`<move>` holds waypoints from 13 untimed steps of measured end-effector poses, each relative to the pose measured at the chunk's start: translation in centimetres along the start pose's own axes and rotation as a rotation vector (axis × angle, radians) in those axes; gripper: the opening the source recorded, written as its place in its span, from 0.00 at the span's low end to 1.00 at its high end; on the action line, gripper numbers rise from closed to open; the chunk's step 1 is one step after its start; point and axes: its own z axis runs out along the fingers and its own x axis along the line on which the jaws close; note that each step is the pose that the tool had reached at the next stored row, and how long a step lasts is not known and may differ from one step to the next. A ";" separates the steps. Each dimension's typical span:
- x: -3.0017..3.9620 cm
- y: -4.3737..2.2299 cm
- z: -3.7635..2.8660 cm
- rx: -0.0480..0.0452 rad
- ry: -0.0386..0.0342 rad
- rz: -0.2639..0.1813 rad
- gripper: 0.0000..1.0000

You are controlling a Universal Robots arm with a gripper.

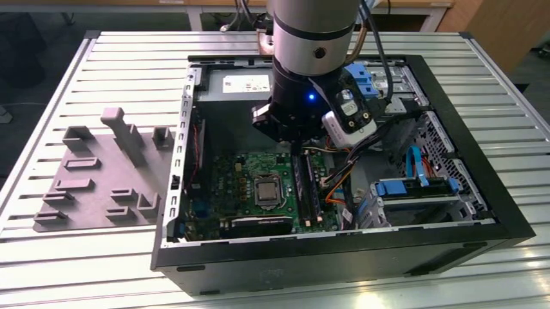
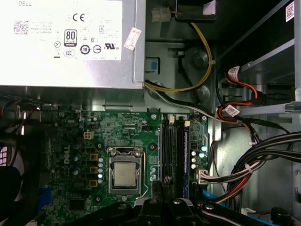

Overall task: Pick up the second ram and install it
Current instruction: 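Insert the second ram into the second slot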

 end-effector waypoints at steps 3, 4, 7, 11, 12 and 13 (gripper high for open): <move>0.00 -0.01 0.17 0.0001 0.0001 0.000 0.11; 0.00 -0.01 0.23 0.0001 0.0000 0.000 0.11; 0.01 -0.02 0.41 0.0001 0.0000 0.000 0.11; 0.01 -0.03 0.66 0.0001 0.0001 0.000 0.11; 0.02 -0.03 0.72 0.0001 0.0000 0.000 0.11; 0.02 -0.04 0.79 0.0001 0.0001 0.000 0.11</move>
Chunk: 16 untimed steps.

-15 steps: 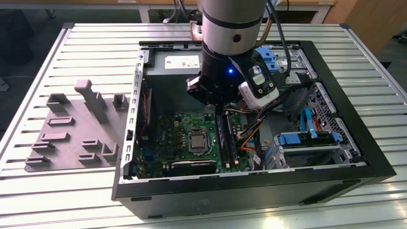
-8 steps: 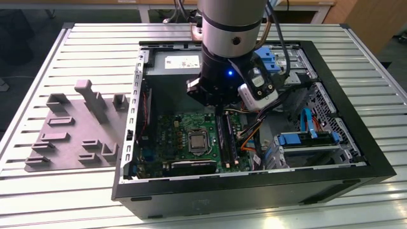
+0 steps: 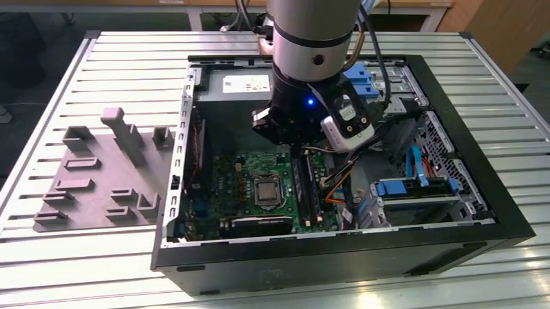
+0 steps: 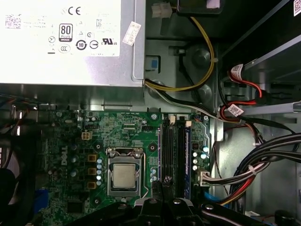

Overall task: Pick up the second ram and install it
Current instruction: 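Insert the second ram into the second slot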

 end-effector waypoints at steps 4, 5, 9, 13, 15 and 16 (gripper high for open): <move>0.01 -0.01 0.26 0.0000 0.0000 0.000 0.11; 0.01 -0.02 0.32 0.0000 0.0000 0.000 0.11; 0.01 -0.03 0.54 -0.0001 0.0000 0.000 0.11; 0.02 -0.04 0.80 0.0000 0.0000 0.000 0.11; 0.02 -0.05 0.94 -0.0001 -0.0001 0.000 0.11; 0.03 -0.05 1.01 0.0000 0.0000 0.000 0.11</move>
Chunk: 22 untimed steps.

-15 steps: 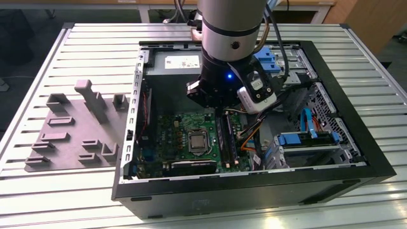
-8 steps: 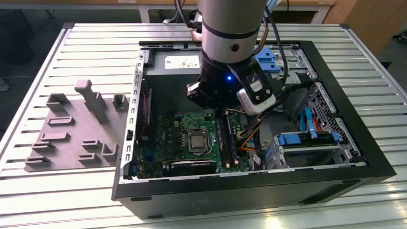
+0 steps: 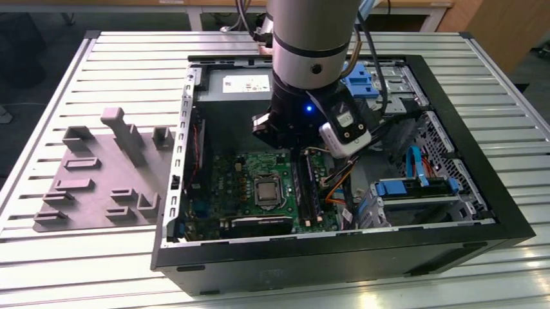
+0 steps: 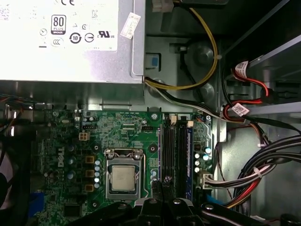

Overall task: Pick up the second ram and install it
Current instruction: 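Insert the second ram into the second slot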

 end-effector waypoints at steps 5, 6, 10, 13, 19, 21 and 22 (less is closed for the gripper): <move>0.01 -0.02 0.41 -0.0001 0.0000 0.000 0.11; 0.01 -0.02 0.49 -0.0001 0.0000 0.000 0.11; 0.02 -0.04 0.86 -0.0001 0.0000 0.000 0.11; 0.03 -0.05 1.11 -0.0001 0.0000 0.000 0.11; 0.04 -0.08 1.61 0.0000 0.0000 0.000 0.11; 0.05 -0.09 1.70 0.0000 0.0000 0.000 0.11; 0.05 -0.10 1.74 0.0000 0.0000 0.000 0.11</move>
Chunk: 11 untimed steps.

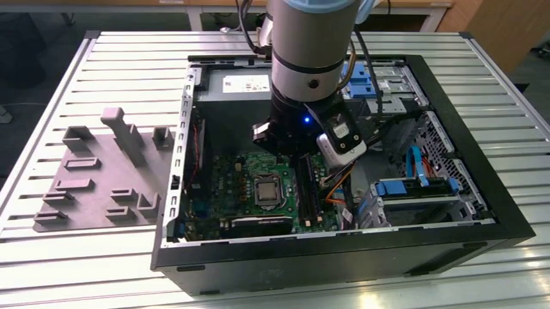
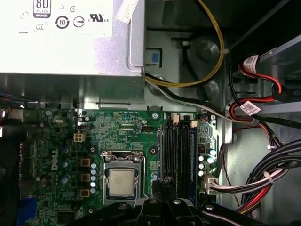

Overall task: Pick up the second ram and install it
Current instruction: 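Insert the second ram into the second slot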

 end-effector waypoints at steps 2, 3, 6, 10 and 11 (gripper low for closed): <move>-0.02 -0.02 0.08 0.0000 0.0000 0.000 0.11; -0.05 -0.04 0.11 0.0000 0.0000 0.000 0.11; -0.11 -0.14 0.22 -0.0001 0.0000 0.000 0.11; -0.18 -0.30 0.38 -0.0001 -0.0001 0.002 0.11; -0.19 -0.35 0.42 0.0000 -0.0001 0.002 0.11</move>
